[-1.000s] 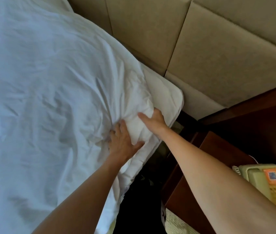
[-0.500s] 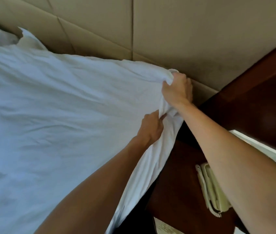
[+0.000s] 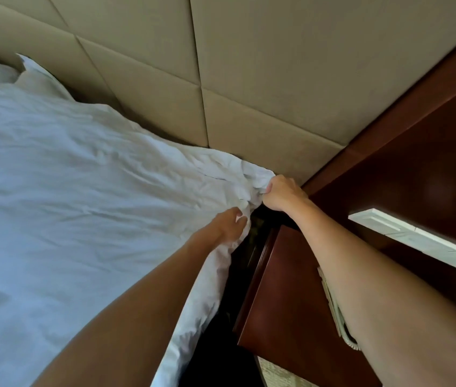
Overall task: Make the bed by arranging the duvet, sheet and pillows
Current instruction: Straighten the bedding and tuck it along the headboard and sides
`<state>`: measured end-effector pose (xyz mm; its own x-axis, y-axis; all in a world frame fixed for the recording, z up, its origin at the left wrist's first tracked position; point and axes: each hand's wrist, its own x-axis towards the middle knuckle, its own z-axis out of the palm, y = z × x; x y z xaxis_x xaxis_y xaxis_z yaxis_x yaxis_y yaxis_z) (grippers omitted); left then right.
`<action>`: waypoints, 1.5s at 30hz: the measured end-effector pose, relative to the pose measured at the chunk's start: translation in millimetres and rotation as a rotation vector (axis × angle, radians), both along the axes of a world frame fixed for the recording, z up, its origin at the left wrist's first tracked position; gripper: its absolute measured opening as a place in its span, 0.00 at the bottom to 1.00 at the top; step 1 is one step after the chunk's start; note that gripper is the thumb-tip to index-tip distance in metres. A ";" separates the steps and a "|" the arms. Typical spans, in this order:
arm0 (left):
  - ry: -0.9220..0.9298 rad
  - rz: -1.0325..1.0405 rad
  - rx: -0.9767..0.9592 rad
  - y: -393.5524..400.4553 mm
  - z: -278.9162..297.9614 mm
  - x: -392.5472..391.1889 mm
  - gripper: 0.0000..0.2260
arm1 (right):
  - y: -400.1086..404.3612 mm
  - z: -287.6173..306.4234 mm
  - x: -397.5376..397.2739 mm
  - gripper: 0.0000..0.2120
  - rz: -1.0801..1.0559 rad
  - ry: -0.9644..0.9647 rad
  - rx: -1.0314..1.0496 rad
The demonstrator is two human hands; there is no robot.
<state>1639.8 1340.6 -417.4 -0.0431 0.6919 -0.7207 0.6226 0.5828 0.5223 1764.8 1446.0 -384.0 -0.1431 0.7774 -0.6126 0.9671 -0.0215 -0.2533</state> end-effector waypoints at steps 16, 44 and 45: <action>0.213 0.296 0.054 -59.1 141.7 -144.0 0.15 | -24.1 95.8 -152.3 0.08 0.473 0.245 -0.208; 0.217 0.369 0.080 -114.3 74.5 -132.7 0.18 | -52.3 50.9 -160.6 0.11 0.706 0.149 -0.197; 0.222 0.333 0.081 -109.0 63.8 -125.5 0.20 | -48.6 41.9 -150.9 0.14 0.705 0.126 -0.184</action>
<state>1514.3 1231.6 -353.6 -0.4229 0.6682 -0.6121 0.5098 0.7339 0.4489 1613.9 1397.4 -342.2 -0.6486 0.3609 -0.6701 0.7307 0.5418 -0.4154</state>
